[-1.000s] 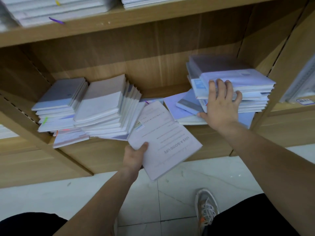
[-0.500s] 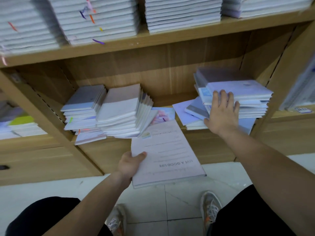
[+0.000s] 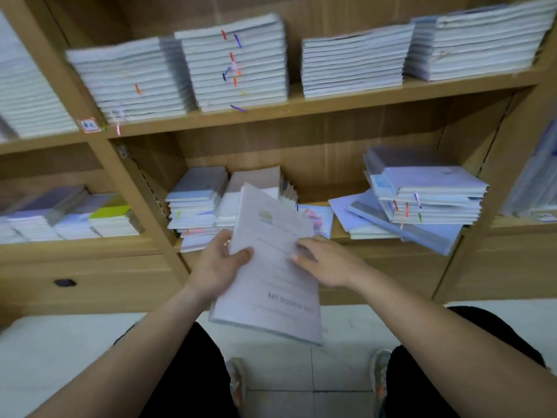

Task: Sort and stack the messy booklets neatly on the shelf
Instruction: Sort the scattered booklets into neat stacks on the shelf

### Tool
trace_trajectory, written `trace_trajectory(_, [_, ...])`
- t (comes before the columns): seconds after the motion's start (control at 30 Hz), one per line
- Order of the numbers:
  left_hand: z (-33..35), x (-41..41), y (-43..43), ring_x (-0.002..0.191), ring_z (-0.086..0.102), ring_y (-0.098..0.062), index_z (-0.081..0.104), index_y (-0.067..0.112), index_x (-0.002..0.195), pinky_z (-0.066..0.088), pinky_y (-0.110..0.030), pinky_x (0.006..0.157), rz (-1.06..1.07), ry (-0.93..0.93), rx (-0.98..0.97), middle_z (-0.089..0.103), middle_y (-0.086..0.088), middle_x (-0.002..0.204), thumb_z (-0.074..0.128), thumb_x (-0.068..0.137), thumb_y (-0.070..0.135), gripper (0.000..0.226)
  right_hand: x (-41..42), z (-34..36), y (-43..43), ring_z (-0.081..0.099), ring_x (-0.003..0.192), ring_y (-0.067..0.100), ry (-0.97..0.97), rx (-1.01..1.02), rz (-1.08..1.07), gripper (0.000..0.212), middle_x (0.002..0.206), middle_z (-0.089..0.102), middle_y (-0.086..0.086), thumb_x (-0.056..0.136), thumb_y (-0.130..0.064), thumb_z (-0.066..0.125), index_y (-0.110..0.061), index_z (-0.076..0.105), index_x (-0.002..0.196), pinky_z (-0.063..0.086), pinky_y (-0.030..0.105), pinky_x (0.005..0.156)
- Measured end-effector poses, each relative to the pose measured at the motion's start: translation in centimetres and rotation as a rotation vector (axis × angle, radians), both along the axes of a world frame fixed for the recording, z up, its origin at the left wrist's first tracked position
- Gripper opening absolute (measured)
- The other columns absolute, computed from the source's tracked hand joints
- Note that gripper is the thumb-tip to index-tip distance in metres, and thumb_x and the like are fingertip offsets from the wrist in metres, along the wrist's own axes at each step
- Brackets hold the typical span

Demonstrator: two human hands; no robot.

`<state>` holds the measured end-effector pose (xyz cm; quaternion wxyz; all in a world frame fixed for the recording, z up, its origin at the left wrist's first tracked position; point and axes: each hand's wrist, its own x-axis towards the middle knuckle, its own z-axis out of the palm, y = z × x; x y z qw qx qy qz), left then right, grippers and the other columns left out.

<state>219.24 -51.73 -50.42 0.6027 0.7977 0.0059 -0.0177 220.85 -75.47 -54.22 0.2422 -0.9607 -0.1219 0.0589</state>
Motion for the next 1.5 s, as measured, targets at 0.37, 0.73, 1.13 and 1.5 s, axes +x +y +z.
trace_trajectory(0.37, [2.9,4.8,3.0,0.083,0.074,-0.027,0.054,0.011,0.116,0.062,-0.043,0.072,0.133,-0.124,-0.007,0.073,-0.011,0.104,0.065,0.096,0.022,0.025,3.1,1.3,-1.2,0.058,0.110,0.020,0.107,0.241,-0.157,0.043,0.128,0.057,-0.002,0.100,-0.053,0.046,-0.029,0.050,0.135,0.046,0.042,0.101])
trace_trajectory(0.73, [-3.9,14.6,2.0,0.087,0.066,-0.017,0.054,0.011,0.112,0.053,-0.032,0.070,0.350,-0.047,-0.096,0.066,0.001,0.096,0.059,0.099,0.025,0.020,12.7,-0.6,1.1,0.049,0.128,0.029,0.158,0.085,-0.120,0.060,0.138,0.051,0.005,0.100,-0.058,0.043,-0.021,0.034,0.146,0.047,0.039,0.091])
trace_trajectory(1.13, [-6.1,16.6,6.3,0.109,0.058,-0.023,0.053,0.023,0.117,0.042,-0.035,0.087,0.274,-0.019,0.589,0.061,0.000,0.114,0.073,0.076,0.054,0.054,17.0,-1.8,-0.4,0.063,0.099,0.015,-0.011,0.539,-0.404,0.058,0.114,0.066,-0.005,0.081,-0.042,0.080,-0.023,0.056,0.130,0.054,0.032,0.071])
trace_trajectory(1.5, [-6.2,16.9,1.5,0.150,-0.008,-0.031,0.005,0.040,0.156,-0.003,-0.044,0.121,-0.192,0.034,1.029,-0.009,-0.008,0.166,0.031,0.087,0.075,0.082,13.7,-3.8,-0.3,0.069,0.103,0.026,0.020,0.590,-0.589,0.106,0.123,0.065,-0.001,0.078,-0.034,0.083,-0.026,0.012,0.157,0.058,0.051,0.087])
